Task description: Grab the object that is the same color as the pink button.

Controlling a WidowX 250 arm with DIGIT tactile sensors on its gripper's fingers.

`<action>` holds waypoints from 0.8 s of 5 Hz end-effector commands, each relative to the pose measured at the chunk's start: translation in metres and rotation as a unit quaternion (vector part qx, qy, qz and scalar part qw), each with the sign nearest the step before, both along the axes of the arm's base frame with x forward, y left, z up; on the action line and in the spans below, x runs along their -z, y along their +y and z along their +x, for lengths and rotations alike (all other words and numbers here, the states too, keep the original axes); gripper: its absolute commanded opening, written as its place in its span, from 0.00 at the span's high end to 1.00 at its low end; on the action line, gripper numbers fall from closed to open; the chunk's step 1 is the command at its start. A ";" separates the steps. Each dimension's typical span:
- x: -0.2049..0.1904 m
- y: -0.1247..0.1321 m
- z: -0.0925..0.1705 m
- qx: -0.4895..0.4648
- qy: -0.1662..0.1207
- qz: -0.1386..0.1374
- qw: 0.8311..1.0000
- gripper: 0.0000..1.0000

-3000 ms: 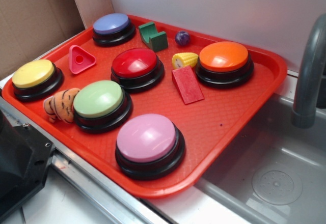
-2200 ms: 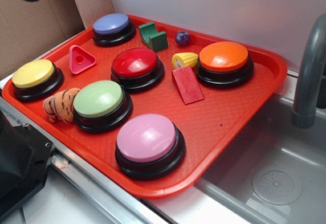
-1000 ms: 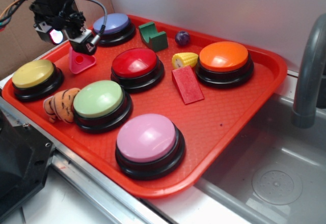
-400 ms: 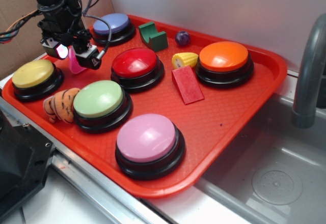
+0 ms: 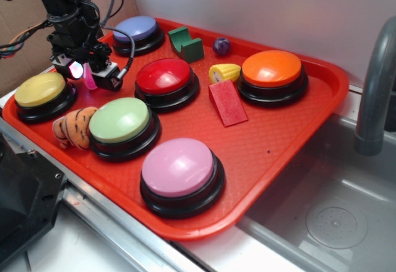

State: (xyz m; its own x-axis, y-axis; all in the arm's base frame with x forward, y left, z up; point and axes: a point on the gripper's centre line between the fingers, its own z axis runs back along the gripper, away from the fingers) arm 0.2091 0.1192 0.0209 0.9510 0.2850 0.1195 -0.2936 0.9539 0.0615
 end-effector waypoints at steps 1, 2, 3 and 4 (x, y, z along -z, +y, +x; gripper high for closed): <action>-0.002 0.011 0.007 -0.005 -0.019 0.006 1.000 0.93; 0.000 0.011 0.009 -0.010 -0.020 0.006 1.000 1.00; -0.007 0.009 0.009 -0.032 -0.015 0.025 0.999 1.00; -0.033 0.003 0.011 -0.048 -0.038 0.028 0.998 1.00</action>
